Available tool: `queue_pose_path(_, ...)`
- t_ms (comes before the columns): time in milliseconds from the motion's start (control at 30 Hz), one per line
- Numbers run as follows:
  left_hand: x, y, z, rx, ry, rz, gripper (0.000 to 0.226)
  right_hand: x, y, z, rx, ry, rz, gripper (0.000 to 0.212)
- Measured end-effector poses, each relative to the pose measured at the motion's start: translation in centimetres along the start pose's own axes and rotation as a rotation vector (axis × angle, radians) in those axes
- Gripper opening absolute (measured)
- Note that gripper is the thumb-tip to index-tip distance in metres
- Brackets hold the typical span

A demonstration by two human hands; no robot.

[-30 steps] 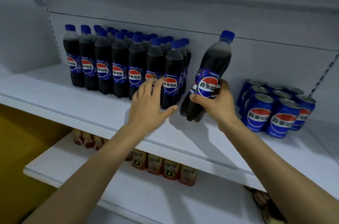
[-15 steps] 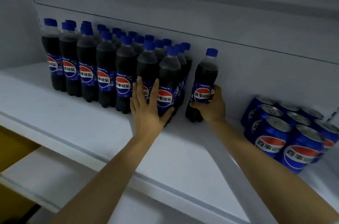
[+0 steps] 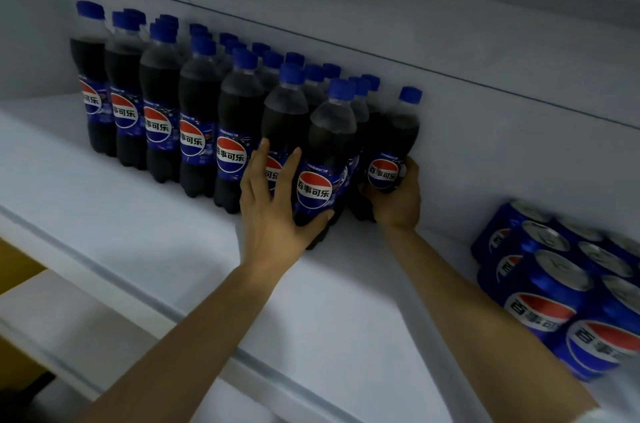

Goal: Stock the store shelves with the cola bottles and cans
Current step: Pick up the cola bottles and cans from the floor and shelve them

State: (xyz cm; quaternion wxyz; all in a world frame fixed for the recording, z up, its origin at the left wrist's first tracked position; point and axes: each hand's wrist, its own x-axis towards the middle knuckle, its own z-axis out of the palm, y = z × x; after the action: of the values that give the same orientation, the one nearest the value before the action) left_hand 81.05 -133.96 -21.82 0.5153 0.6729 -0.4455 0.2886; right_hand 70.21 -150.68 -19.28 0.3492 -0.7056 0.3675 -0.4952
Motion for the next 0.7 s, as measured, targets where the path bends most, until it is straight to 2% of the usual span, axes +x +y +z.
queue_pose_path(533, 0.1, 0.3, -0.3, -0.054, 0.005, -0.022, 0.089, -0.5, 0.7, -0.6, -0.102, -0.067, -0.028, 0.096)
queue_pose_path(700, 0.1, 0.3, -0.5, -0.049, -0.02, -0.05, 0.093, -3.3, -0.1, -1.4, -0.125, -0.083, 0.115, 0.105)
